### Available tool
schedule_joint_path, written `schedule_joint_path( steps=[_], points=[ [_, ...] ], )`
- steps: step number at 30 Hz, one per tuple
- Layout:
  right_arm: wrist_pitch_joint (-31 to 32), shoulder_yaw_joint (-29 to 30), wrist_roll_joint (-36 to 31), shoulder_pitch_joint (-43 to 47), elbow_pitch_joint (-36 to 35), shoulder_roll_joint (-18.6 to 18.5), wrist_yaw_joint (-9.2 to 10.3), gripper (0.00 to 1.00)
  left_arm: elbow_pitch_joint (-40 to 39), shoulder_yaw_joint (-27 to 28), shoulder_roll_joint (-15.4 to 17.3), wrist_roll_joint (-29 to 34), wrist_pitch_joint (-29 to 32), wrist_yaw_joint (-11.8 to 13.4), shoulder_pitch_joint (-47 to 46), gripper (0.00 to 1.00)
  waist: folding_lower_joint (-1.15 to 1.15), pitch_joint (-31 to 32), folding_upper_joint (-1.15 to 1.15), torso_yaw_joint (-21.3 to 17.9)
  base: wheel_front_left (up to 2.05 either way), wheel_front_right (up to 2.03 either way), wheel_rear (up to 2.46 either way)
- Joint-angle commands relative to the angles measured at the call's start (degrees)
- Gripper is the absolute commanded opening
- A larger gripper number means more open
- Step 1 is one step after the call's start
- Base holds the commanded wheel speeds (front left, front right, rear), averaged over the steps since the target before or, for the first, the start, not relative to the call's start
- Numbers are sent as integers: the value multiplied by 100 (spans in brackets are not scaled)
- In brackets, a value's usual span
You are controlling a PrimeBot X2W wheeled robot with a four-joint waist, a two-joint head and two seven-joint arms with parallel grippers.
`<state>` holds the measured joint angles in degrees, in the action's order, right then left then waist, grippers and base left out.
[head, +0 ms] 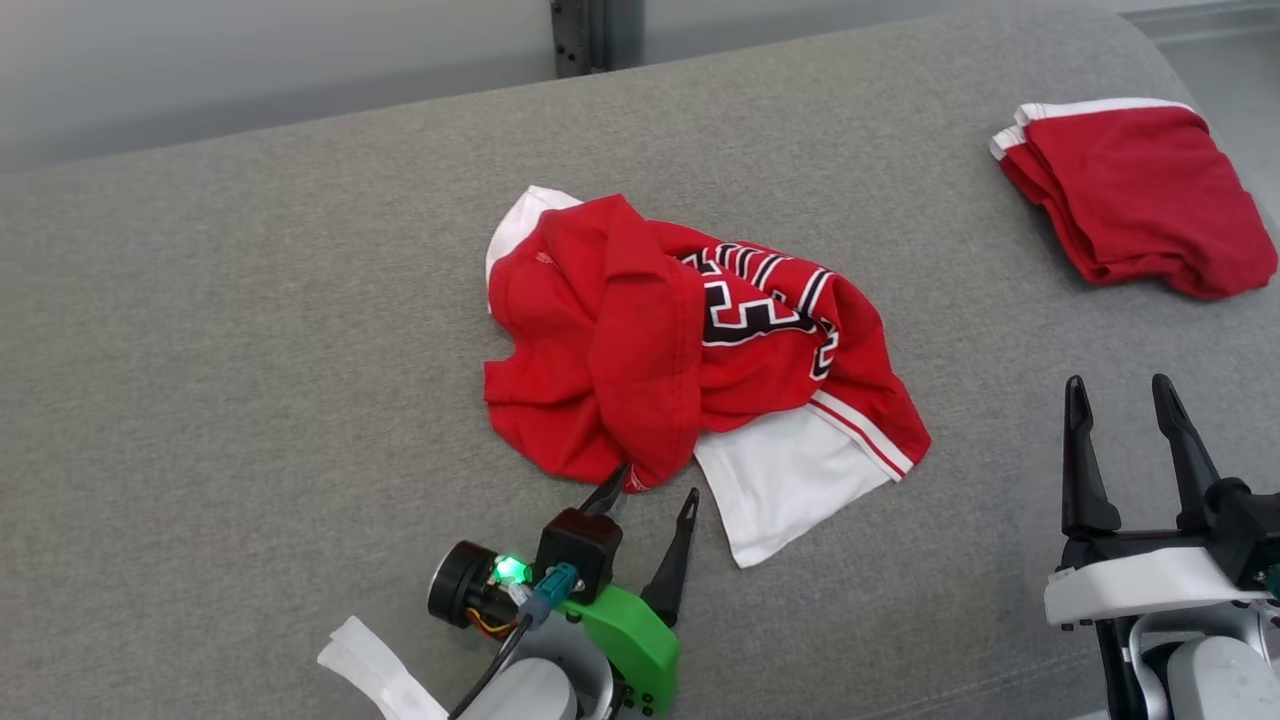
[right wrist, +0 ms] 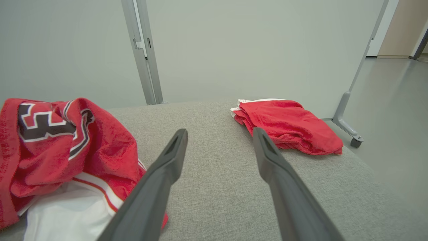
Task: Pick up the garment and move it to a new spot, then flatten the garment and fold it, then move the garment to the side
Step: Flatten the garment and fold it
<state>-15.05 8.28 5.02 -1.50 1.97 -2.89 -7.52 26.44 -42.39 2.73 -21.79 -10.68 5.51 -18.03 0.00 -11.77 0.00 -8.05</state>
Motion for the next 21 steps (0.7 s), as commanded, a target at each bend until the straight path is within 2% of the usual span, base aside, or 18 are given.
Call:
schedule_joint_path(
  steps=[1, 10, 17, 19, 20, 21],
  points=[
    [-18, 27, 36, -73, 17, -5, 6, 100, 119, -58, 34, -112, -36, 119, -160, 100, 0, -422, 0, -458, 0, 0, 0],
    [-18, 15, 65, -160, 31, -5, 6, 100, 685, -328, 35, -586, -186, 565, -562, 100, 0, -457, 0, -532, 0, 0, 0],
    [-18, -34, 36, -235, 32, -6, 6, 100, 1238, -426, 49, -911, -302, 795, -915, 98, 0, -521, 0, -533, 0, 0, 0],
    [-18, -10, 31, -223, 43, -6, 6, 100, 1427, -431, 60, -1012, -296, 784, -944, 39, 0, -511, 0, -528, 0, 0, 0],
    [-18, 8, 27, -204, 46, -6, 6, 100, 1547, -470, 69, -1062, -292, 765, -949, 13, 0, -499, 0, -519, 0, 0, 0],
    [-18, 23, 23, -176, 51, -5, 6, 100, 1643, -524, 70, -1083, -283, 740, -947, 0, 0, -483, 0, -507, 0, 0, 0]
  ],
)
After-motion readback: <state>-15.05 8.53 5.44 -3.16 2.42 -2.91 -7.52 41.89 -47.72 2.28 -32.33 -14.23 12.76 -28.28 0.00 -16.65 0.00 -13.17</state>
